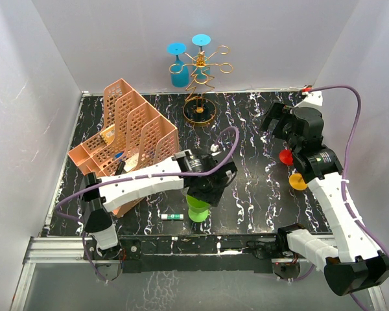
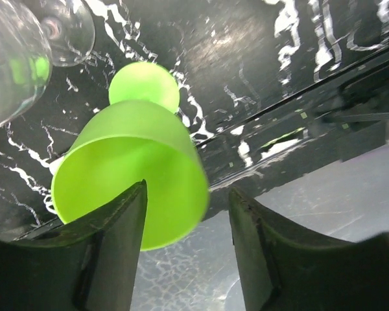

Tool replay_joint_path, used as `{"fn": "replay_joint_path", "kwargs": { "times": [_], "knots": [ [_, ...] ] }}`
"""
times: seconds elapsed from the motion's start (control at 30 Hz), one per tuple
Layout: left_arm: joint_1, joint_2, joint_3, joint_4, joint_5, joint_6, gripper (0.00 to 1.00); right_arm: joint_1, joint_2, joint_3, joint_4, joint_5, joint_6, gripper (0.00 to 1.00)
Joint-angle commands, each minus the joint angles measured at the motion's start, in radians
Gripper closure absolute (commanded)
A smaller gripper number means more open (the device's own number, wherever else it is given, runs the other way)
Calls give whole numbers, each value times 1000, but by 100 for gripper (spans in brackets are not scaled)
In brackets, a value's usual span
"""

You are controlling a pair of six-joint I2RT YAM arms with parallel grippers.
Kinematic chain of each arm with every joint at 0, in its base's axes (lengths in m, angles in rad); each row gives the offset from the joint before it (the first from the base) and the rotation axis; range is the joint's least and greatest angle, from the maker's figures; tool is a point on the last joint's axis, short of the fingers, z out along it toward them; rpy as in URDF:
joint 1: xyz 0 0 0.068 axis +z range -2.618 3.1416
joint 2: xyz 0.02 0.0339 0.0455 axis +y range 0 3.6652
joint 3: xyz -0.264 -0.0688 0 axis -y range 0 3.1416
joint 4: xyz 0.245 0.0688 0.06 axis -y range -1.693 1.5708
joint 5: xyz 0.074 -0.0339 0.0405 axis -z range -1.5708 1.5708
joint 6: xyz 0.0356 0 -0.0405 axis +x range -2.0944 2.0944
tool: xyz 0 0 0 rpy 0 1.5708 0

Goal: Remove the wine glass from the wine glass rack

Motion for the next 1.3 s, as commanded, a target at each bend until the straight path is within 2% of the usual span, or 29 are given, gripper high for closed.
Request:
{"fn": "replay_joint_path", "kwargs": {
  "times": [0.0,0.1,0.37,0.5,0.7,1.0,1.27],
  "knots": [
    [-2,-117,82,37,-51,28,44,6,-16,3,60,8,-9,1],
    [0,-197,50,120,-68,48,31,9,-16,-4,65,8,-15,1],
    [17,-424,-110,369,-140,38,12,34,-27,-9,66,35,-34,1],
    [78,-533,-192,487,-161,23,3,37,-31,-15,65,7,-40,1],
    [300,-581,-232,636,-26,40,3,40,-36,-19,62,-26,-34,1],
    [505,-444,-54,623,105,125,3,42,-33,-30,20,-107,20,1],
    [715,-306,33,730,261,96,3,42,-44,-33,-11,-154,40,1]
  ]
}}
